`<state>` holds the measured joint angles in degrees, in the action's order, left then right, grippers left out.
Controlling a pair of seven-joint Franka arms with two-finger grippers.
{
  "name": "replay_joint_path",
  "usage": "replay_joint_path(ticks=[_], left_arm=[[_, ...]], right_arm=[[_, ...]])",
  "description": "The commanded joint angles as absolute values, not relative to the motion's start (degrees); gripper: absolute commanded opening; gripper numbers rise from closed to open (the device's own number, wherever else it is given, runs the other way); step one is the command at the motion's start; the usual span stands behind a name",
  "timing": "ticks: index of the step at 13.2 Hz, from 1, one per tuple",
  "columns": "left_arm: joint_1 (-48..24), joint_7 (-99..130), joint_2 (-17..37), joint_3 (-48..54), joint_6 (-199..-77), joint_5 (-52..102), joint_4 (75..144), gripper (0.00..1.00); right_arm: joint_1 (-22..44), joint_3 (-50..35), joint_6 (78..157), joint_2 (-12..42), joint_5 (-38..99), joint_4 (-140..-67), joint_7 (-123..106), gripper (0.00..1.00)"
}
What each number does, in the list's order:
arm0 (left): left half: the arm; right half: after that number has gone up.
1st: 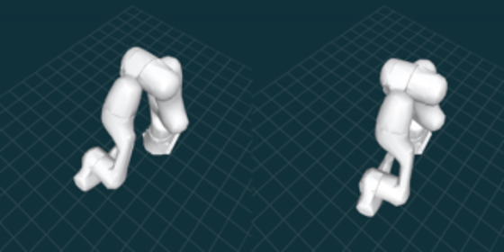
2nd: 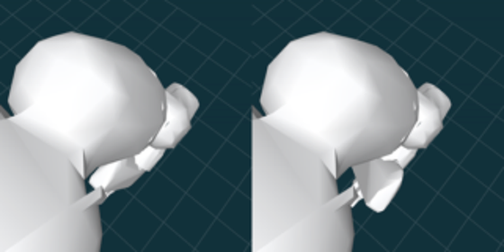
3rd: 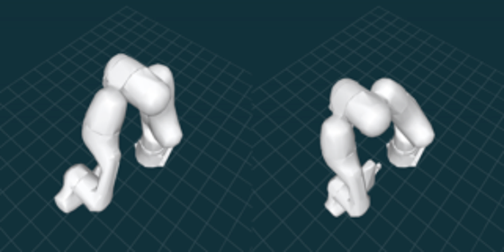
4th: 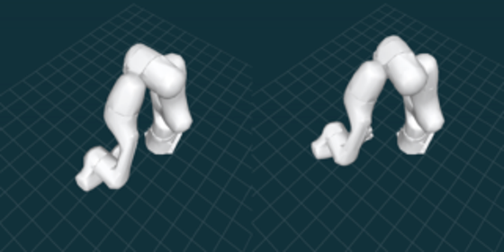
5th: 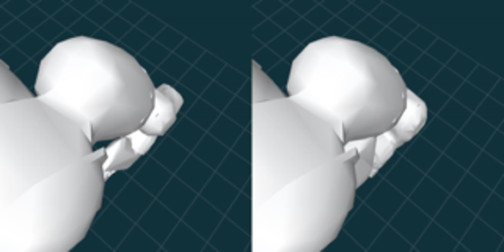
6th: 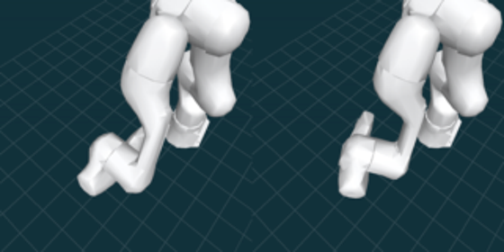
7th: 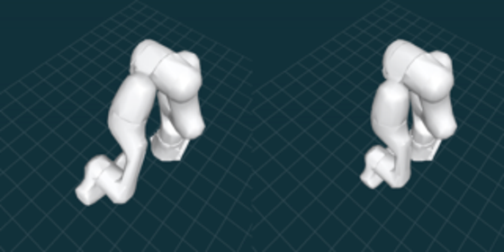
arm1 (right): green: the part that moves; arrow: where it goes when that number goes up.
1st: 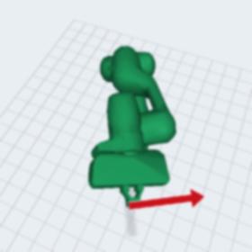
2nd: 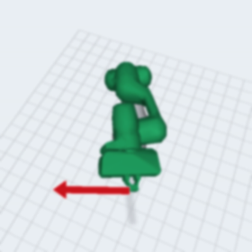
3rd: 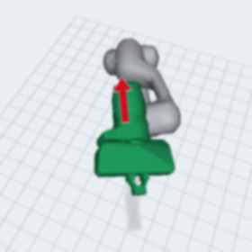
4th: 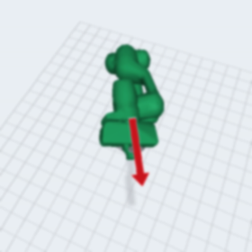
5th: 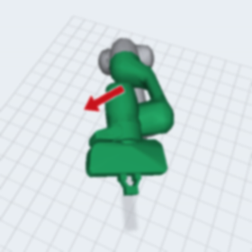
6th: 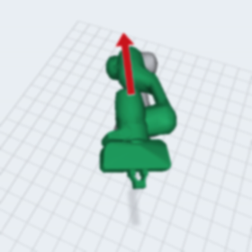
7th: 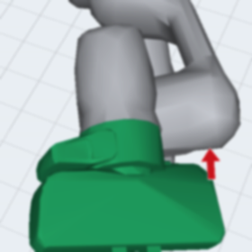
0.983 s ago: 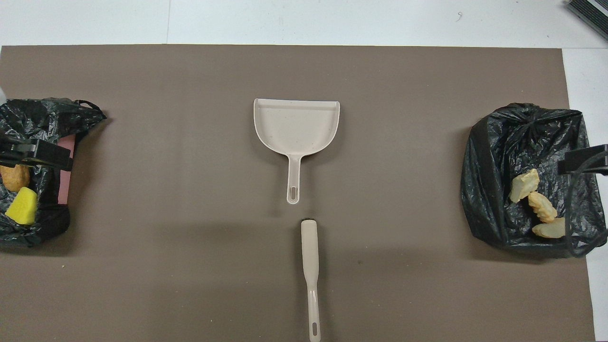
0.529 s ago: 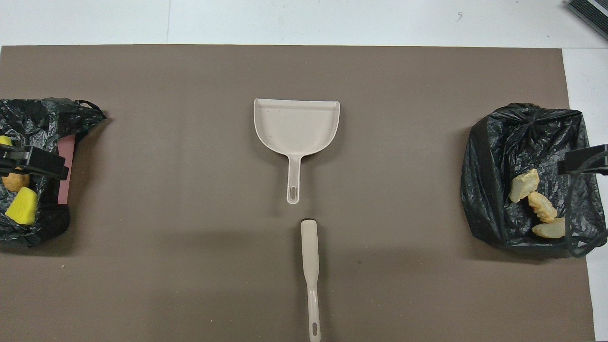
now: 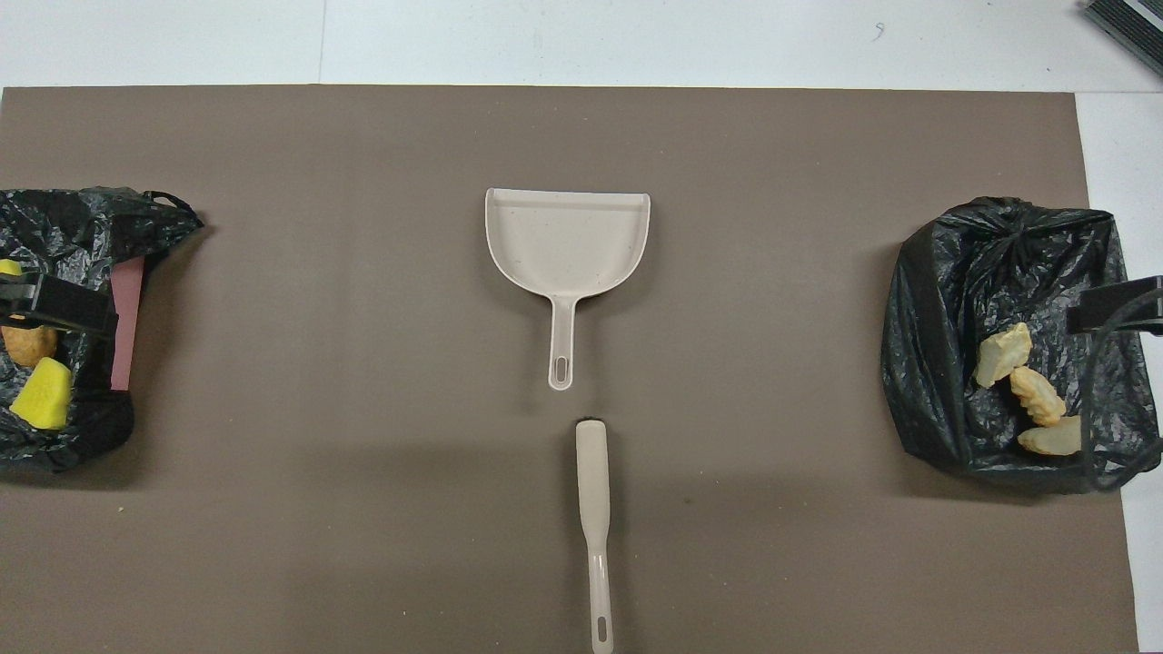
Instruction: Sweep and dump trash in bin
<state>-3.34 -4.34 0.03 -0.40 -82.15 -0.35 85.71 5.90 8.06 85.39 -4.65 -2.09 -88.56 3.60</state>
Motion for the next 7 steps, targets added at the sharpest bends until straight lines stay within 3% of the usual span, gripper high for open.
replay_joint_path(ticks=[1,7], left_arm=[[-2.72,-5.01,-0.35,-0.35,-82.44,-0.26,85.43,1.0],[-2.81,-4.92,-0.7,-0.18,-81.92,-0.26,86.04,1.0]], right_arm=[[5.8,8.26,85.52,-5.71,-0.97,-89.56,1.85,1.0],[5.8,8.17,85.6,-5.71,-0.97,-89.56,1.85,1.0]])
